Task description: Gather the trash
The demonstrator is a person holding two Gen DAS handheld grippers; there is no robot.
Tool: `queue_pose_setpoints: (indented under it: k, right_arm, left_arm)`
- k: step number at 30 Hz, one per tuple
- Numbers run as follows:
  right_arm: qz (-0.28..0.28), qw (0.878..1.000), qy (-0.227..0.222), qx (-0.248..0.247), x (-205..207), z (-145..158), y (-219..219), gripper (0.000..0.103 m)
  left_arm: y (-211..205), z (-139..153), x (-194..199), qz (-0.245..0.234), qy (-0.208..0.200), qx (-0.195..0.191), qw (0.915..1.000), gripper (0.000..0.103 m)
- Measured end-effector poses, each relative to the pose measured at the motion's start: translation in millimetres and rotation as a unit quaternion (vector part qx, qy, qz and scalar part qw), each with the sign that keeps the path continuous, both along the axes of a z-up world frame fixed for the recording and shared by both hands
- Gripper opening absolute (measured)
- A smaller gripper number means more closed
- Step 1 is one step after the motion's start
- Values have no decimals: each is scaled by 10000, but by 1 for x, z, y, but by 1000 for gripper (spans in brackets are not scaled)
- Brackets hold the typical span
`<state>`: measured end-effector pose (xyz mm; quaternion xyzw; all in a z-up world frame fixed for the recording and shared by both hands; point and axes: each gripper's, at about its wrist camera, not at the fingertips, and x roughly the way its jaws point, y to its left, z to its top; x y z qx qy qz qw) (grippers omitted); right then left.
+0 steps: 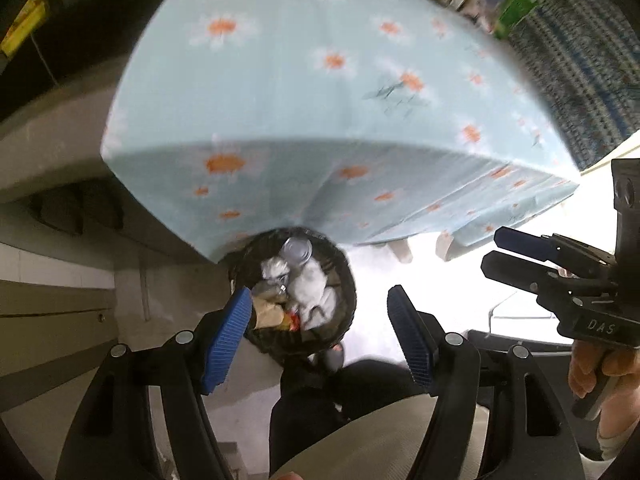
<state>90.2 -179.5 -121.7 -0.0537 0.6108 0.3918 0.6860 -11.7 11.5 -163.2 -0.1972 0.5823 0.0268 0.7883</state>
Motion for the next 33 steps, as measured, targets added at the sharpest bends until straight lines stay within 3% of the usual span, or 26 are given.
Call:
queue_pose_setpoints:
  k: [11, 13, 14, 15, 18, 24, 33]
  right_arm:
    - [-126, 9974, -646, 299, 12, 69, -47, 61]
    - [-191, 9961, -777, 366, 15, 81, -58, 68]
    - [-257, 9954, -815, 422, 16, 87, -65, 84]
    - [-327, 9945, -855, 516, 17, 93, -73, 87]
    - [-400, 9921, -1021, 607, 18, 108, -88, 87]
    - [-564, 9868, -1282, 807, 16, 135, -117, 97]
    - [-690, 9770, -1759, 990, 4, 172, -152, 98]
  left_arm:
    - [-35, 69, -10, 340, -582, 395, 9969, 69]
    - [-42, 80, -12, 385, -644, 530, 9958, 77]
    - [-45, 87, -14, 431, -700, 598, 9948, 78]
    - [-47, 92, -15, 458, -744, 624, 9942, 79]
    - [-58, 110, -18, 490, -898, 753, 9919, 80]
    - [-80, 145, -26, 493, -1262, 972, 9860, 96]
    - [-106, 179, -38, 524, -1629, 1167, 9783, 96]
